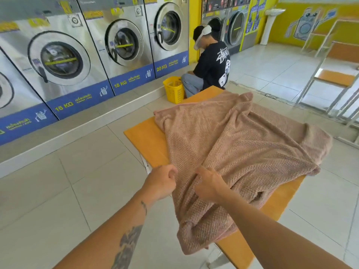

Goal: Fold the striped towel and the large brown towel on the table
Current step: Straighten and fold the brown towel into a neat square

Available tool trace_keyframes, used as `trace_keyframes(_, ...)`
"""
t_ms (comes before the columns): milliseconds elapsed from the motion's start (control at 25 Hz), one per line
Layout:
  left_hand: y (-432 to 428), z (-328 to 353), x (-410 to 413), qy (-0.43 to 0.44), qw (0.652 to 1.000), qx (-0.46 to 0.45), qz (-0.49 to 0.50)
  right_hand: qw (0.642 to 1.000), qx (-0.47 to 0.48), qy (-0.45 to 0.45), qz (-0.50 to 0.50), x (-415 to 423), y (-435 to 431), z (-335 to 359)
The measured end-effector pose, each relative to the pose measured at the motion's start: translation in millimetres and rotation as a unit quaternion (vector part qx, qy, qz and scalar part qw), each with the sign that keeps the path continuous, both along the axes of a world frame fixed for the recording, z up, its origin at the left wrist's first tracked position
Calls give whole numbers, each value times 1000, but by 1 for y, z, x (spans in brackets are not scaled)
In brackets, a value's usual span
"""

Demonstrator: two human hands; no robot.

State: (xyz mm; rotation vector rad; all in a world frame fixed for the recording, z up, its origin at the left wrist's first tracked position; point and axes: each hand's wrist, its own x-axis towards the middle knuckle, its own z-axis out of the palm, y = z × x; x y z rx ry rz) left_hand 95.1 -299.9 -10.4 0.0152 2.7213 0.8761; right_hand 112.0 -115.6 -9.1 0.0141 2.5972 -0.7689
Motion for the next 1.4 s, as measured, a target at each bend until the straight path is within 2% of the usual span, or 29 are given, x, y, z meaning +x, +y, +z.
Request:
trace_keyframes(280,-45,12,-118,21,999,-32,-13,999,20,18,-38,-76,-25,14)
trace_keyframes(600,-112,-42,-314,3,999,-1,-44,987,62,-17,-149,-209,-118,-24)
trace_keyframes(760,-111,-69,-380,-53,995,79,-28,963,168,-36,-208,-242,-150,-43)
trace_keyframes(880,-99,-78,-404,-19,995,67,-71,948,222,-16,-228,-251,-159,-49)
trace_keyframes(1000,-99,-74,-413,55,993,37,-94,955,125,14,-270,-266,-154,-48)
trace_keyframes(1080,-118,-77,-418,78,989,30,-125,965,44,-14,-258,-271,-158,-42)
trace_keyframes(1200,-154,-79,-425,77,984,11,-159,973,-34,-61,-221,-275,-167,-30)
trace_keyframes(1400,-204,-83,-420,46,990,-15,-135,978,-88,-86,-168,-277,-199,-26)
